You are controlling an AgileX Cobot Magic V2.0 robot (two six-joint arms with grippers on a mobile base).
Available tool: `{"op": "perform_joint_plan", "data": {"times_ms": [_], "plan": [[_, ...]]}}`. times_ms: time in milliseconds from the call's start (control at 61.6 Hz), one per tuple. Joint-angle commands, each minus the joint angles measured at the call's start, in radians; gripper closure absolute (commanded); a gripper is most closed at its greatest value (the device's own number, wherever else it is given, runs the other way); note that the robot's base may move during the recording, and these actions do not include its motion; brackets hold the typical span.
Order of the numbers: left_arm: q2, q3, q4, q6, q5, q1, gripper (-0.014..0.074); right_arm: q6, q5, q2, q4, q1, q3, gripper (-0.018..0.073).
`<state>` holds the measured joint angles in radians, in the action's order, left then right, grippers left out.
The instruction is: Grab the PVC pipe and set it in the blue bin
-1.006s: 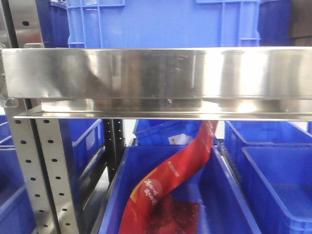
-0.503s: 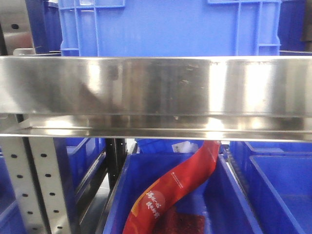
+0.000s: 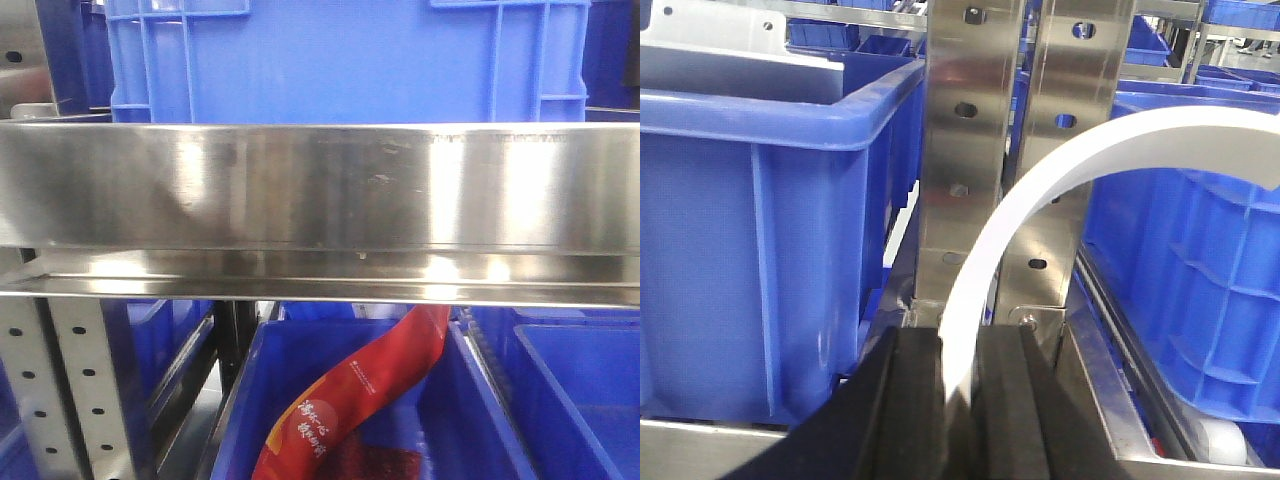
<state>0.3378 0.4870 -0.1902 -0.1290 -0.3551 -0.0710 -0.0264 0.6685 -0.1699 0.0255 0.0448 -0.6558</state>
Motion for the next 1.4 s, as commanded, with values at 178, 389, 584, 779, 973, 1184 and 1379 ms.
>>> {"op": "perform_joint_plan", "data": {"times_ms": [178, 389, 584, 779, 973, 1184, 1379], "plan": [[-0.002, 0.001, -0.006, 0.002, 0.028, -0.003, 0.0707, 0.001, -0.026, 0.002, -0.001, 0.001, 0.000, 0.0728], [-0.002, 0.001, -0.006, 0.002, 0.028, -0.003, 0.0707, 0.001, -0.026, 0.002, -0.001, 0.001, 0.000, 0.0728], [-0.002, 0.001, -0.006, 0.002, 0.028, -0.003, 0.0707, 0.001, -0.026, 0.002, -0.001, 0.001, 0.000, 0.0728], [-0.002, 0.001, -0.006, 0.002, 0.028, -0.003, 0.0707, 0.001, -0.026, 0.002, -0.001, 0.001, 0.000, 0.0728], [-0.002, 0.001, -0.006, 0.002, 0.028, -0.003, 0.0707, 0.001, -0.026, 0.002, -0.001, 0.001, 0.000, 0.0728], [-0.002, 0.001, -0.006, 0.002, 0.028, -0.003, 0.0707, 0.001, -0.026, 0.002, -0.001, 0.001, 0.000, 0.0728], [-0.002, 0.001, -0.006, 0.002, 0.028, -0.003, 0.0707, 0.001, -0.026, 0.002, -0.001, 0.001, 0.000, 0.0728]]}}
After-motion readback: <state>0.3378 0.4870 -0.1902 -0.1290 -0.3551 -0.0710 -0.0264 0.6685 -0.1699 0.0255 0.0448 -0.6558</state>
